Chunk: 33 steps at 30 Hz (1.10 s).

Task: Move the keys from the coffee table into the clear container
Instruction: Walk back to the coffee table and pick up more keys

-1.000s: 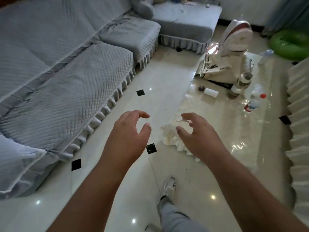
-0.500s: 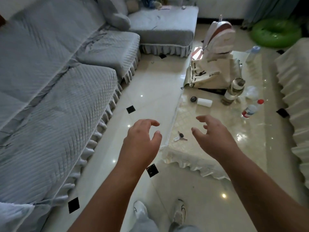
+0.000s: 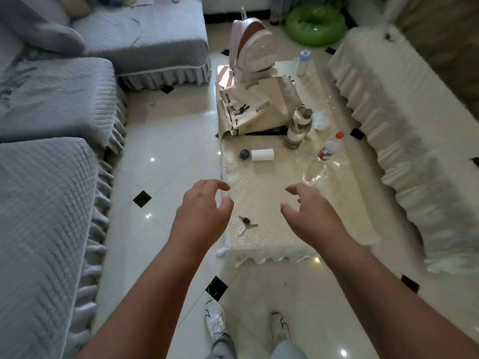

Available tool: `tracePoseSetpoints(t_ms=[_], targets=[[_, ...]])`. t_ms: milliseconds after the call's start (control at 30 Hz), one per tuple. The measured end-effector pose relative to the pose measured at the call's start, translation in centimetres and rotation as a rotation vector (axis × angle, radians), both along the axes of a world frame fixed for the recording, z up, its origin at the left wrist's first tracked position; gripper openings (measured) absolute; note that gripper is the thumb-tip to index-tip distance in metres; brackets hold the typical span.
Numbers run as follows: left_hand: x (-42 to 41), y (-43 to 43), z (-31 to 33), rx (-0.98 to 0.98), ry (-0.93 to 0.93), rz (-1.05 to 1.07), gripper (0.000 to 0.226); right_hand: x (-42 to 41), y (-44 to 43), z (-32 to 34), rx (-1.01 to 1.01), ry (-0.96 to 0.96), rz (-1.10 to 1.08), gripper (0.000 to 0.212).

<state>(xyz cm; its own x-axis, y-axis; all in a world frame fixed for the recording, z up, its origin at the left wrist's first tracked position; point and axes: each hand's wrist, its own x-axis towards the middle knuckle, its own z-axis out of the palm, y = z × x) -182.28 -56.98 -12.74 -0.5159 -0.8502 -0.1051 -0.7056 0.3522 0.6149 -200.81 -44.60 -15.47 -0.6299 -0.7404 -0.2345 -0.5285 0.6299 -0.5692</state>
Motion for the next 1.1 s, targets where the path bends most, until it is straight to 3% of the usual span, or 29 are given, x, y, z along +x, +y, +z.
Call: tracePoseSetpoints(t_ms=[300,1100], targets=[[-4.2,-6.0,-5.8,0.032,-0.059,-0.118,0.027,-1.1,-3.0,-6.7,0.106,0.001,-0.078,0.041],[-10.0,-6.5,-34.8,0.068,-0.224,0.068,0.022,-5.5,-7.1,-29.8,0.121,-0.014,0.047,0.037]])
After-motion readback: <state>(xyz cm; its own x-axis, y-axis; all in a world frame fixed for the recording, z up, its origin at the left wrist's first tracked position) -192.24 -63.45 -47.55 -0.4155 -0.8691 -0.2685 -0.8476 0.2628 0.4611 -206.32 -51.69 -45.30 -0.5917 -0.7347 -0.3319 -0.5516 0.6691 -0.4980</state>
